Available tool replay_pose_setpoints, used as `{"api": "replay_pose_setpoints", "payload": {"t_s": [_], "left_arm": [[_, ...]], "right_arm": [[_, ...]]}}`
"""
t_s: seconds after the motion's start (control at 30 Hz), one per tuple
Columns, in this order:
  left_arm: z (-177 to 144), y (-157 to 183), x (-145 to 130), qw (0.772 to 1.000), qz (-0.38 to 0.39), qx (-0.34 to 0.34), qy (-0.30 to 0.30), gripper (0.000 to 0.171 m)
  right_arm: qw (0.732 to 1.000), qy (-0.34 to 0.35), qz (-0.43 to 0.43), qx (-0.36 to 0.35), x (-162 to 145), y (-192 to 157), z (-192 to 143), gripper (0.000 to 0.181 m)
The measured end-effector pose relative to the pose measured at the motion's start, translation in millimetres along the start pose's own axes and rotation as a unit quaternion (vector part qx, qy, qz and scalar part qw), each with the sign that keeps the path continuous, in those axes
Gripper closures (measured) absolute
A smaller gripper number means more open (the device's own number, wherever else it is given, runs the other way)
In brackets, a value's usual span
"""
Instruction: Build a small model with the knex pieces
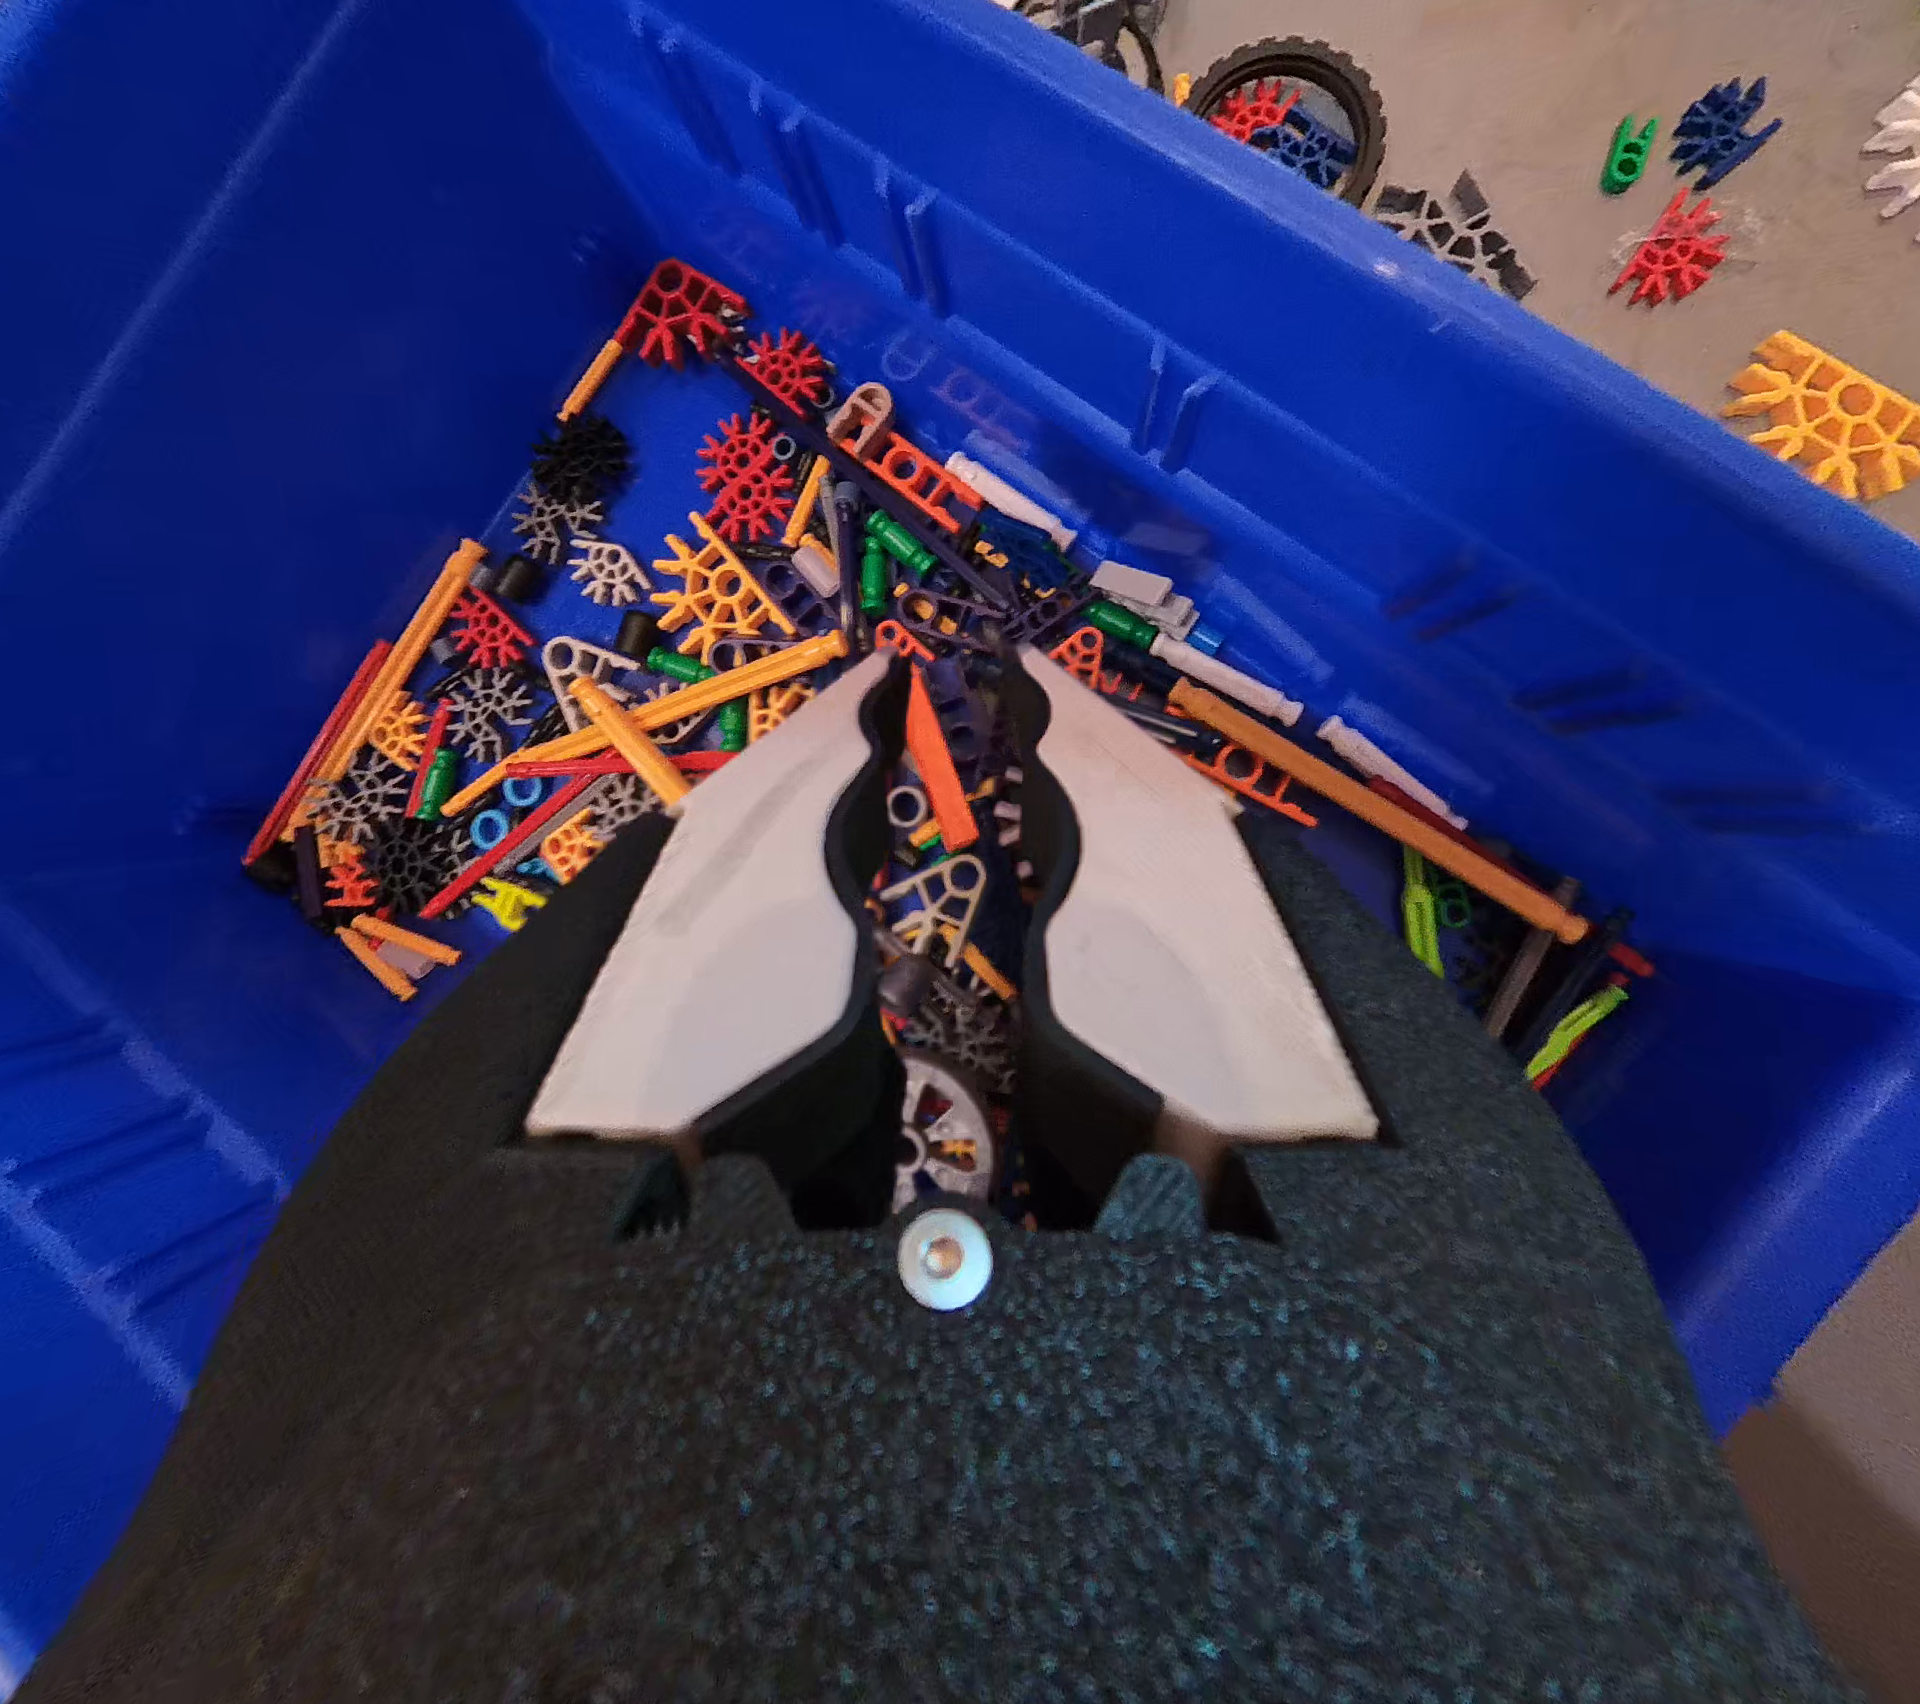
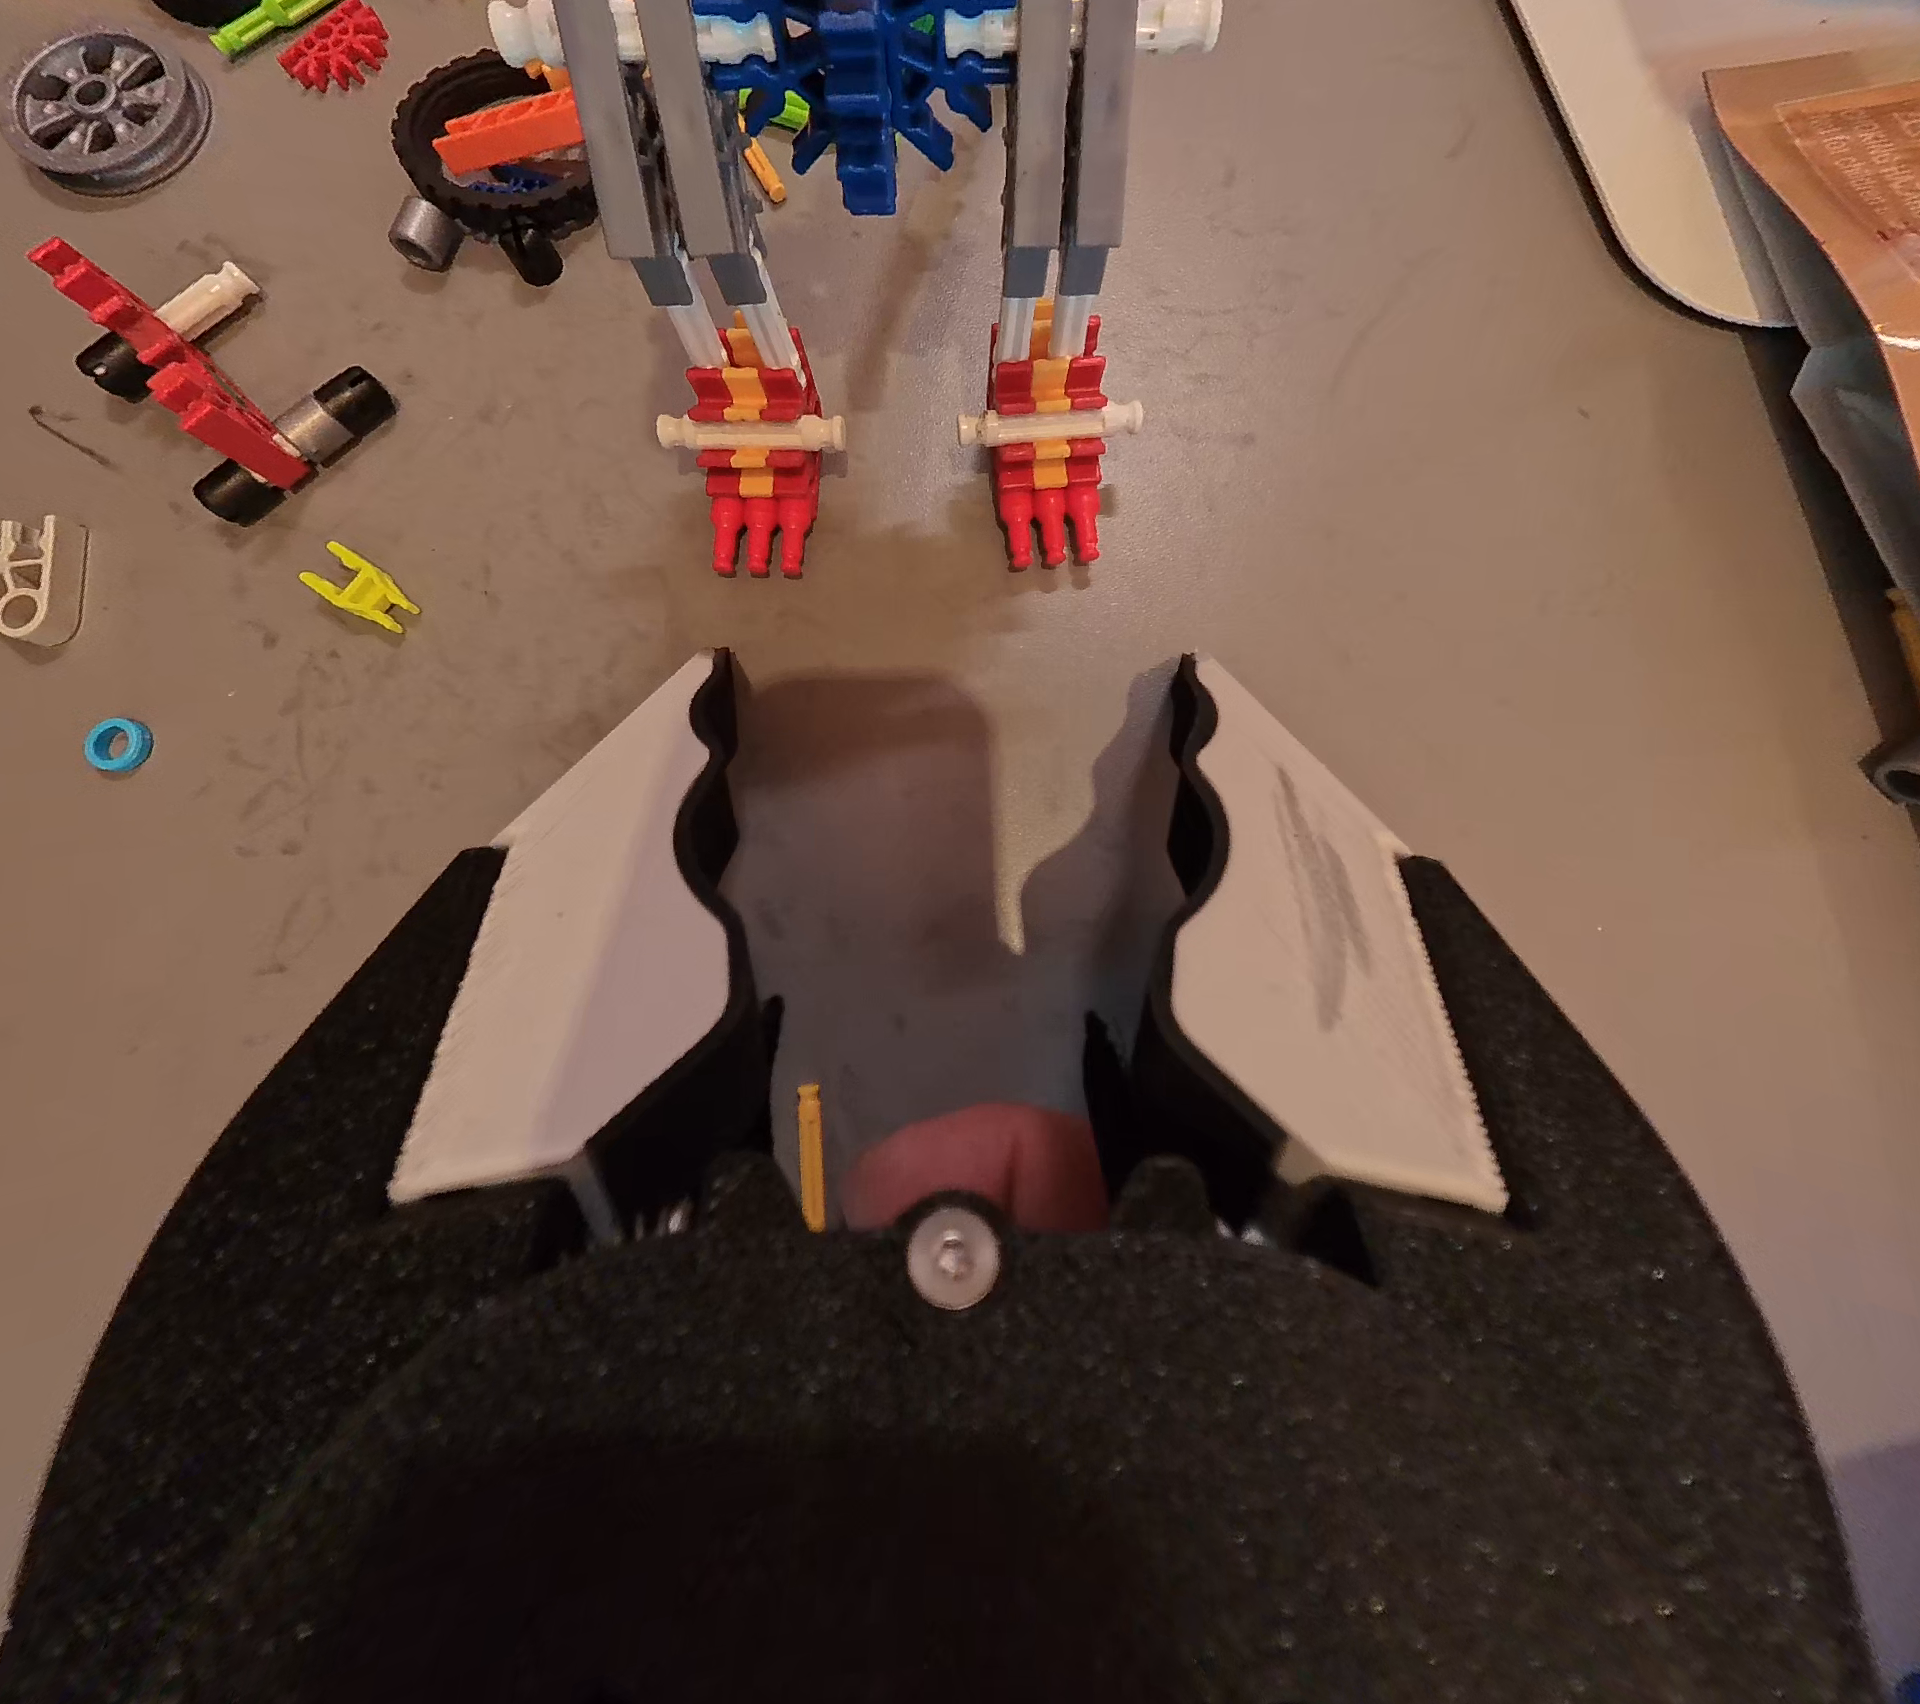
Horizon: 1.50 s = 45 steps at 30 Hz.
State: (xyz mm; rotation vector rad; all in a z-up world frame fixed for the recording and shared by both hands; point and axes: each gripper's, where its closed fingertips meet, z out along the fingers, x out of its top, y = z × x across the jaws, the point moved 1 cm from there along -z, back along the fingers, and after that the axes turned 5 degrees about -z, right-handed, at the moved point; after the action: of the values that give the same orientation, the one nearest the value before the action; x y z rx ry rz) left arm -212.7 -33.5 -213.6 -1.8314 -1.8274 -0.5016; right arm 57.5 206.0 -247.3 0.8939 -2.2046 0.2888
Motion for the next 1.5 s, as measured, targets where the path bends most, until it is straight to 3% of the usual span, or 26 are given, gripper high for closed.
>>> {"api": "replay_pose_setpoints", "payload": {"t_s": [0.23, 0.5, 0.63, 0.83, 0.97, 1.2, 1.5], "left_arm": [[11, 5, -2, 1.000, -0.017, -0.023, -0.012, 0.156], [-41, -28, 10, 0.998, -0.031, 0.048, 0.030, 0.155], [-51, -36, 7, 0.996, -0.047, 0.063, 0.029, 0.155], [-65, -35, 12, 0.995, -0.015, 0.091, 0.023, 0.156], [-62, -37, 0, 0.996, -0.009, 0.094, -0.004, 0.156], [-45, 1, -8, 0.999, 0.015, 0.002, -0.036, 0.153], [-13, 30, -18, 0.995, 0.037, -0.054, -0.075, 0.133]], "right_arm": [[1.000, 0.000, -0.001, -0.001, 0, 0, 0, 0.097], [1.000, 0.001, 0.003, 0.002, 0, 0, 0, 0.098], [1.000, 0.001, 0.002, 0.001, 0, 0, 0, 0.098], [1.000, 0.001, 0.001, 0.001, 0, 0, 0, 0.098], [1.000, 0.001, 0.002, 0.002, 0, 0, 0, 0.098], [1.000, 0.003, 0.006, 0.003, 0, 1, 0, 0.099], [1.000, 0.003, 0.005, 0.003, 0, 1, 0, 0.099]]}}
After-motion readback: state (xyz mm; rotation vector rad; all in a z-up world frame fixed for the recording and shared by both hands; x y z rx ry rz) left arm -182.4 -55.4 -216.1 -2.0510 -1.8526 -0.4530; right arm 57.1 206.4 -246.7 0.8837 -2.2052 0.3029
